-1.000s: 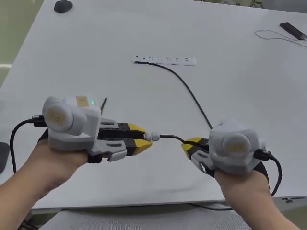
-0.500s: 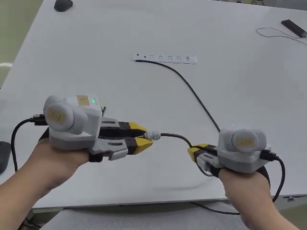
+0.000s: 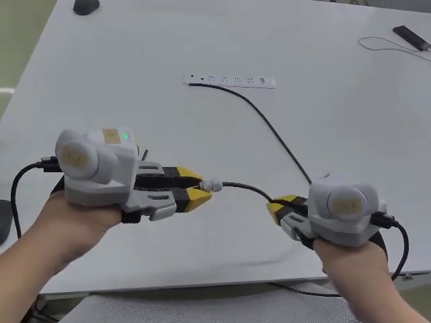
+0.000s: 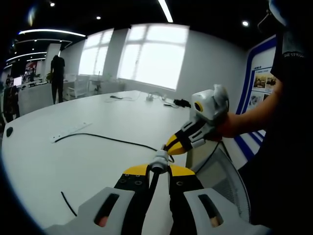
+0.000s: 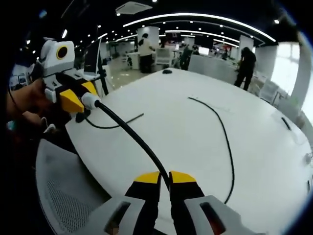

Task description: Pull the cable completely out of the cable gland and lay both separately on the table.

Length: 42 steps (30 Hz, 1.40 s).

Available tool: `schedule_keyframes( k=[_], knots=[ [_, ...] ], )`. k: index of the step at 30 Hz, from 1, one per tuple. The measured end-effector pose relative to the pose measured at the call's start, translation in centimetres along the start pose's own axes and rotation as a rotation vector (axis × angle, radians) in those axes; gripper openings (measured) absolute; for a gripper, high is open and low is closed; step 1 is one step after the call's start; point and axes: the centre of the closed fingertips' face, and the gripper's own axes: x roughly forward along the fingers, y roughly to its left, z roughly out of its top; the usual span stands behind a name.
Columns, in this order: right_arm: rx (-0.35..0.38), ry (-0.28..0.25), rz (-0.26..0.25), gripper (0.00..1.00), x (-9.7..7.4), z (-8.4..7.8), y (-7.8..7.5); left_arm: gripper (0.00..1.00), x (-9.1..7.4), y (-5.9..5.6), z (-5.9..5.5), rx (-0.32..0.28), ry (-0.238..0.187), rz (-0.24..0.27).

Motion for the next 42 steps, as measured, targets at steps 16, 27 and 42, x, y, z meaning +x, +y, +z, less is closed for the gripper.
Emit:
schedule_keyframes(
  k=[16,27,42],
  knots=[
    [-0.368,-0.051,0.088,0.14,-1.0,5.6,4.7,0.15,0.3,0.0,-0.5,-0.013,0.019,-0.018],
    [-0.489,-0.055,0.121,0.10,-0.3,7.1,7.2,0.15,0.4,0.1,-0.5,-0.004,0.023,-0.017],
    [-0.558,-0.059,0.116,0.01,-0.1,7.0,7.8,0.15,0.4,-0.1,-0.4,-0.001,0.020,-0.015]
  ],
)
